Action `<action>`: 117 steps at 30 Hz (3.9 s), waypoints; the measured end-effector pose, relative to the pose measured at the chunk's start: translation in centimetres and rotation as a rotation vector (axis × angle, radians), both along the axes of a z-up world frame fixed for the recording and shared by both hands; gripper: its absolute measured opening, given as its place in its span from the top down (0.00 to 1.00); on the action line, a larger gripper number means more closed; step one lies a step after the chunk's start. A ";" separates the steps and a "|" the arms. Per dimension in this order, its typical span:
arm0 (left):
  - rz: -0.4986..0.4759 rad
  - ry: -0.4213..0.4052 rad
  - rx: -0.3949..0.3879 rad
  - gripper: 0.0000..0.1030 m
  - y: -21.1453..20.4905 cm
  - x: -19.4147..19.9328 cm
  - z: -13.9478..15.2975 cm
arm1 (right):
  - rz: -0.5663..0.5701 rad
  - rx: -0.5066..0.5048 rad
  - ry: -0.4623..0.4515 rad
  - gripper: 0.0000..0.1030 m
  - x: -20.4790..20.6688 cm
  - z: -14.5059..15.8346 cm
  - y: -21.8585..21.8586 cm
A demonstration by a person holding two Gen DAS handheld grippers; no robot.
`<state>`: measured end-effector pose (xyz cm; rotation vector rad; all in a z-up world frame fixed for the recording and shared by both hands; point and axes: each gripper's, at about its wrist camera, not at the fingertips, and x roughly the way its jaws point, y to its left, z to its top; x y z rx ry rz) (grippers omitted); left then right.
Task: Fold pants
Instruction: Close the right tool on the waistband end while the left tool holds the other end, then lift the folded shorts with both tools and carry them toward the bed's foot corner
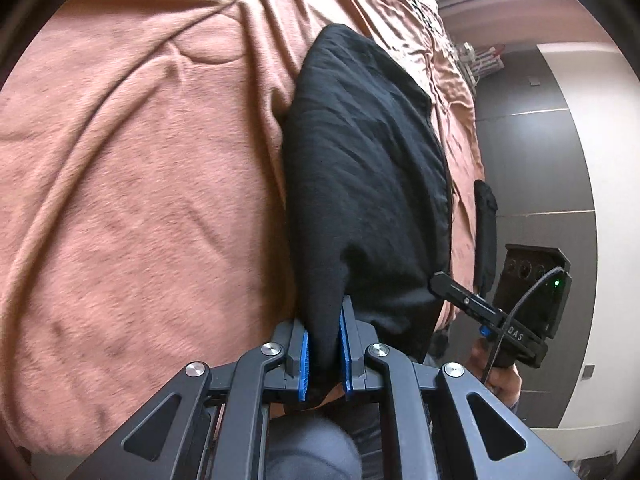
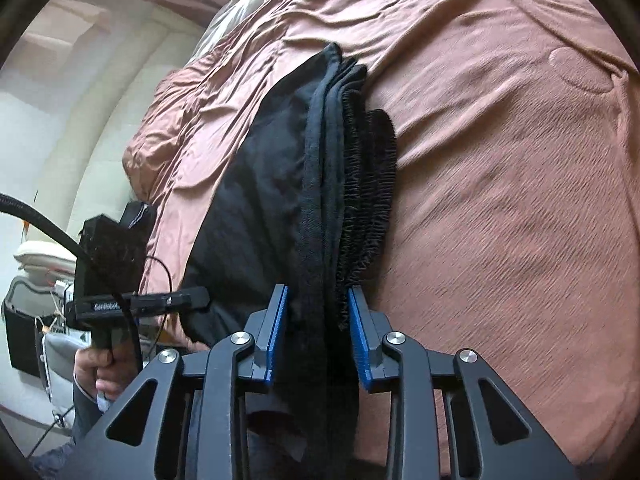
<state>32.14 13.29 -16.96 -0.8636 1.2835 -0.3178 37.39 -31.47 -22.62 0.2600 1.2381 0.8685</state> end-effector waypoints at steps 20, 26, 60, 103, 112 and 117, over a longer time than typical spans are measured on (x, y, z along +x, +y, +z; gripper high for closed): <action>0.105 -0.075 0.032 0.39 2.8 7.1 -0.2 | -0.094 0.023 -0.028 0.31 6.1 0.7 1.3; 0.100 -0.083 0.031 0.40 2.7 9.9 -0.5 | -0.094 0.017 -0.014 0.27 7.2 -0.2 3.0; 0.017 -0.224 0.042 0.92 1.1 12.3 2.9 | -0.038 0.009 -0.143 0.77 5.3 2.5 4.9; -0.168 -0.632 0.031 0.93 -15.4 1.9 24.0 | -0.197 0.061 -0.609 0.79 -18.3 21.7 -16.5; -0.228 -0.654 0.045 0.93 -21.3 1.8 25.5 | -0.224 0.063 -0.656 0.79 -19.3 21.9 -21.7; -0.258 -0.684 0.037 0.93 -24.9 2.3 26.4 | -0.247 0.063 -0.690 0.79 -19.6 22.4 -24.6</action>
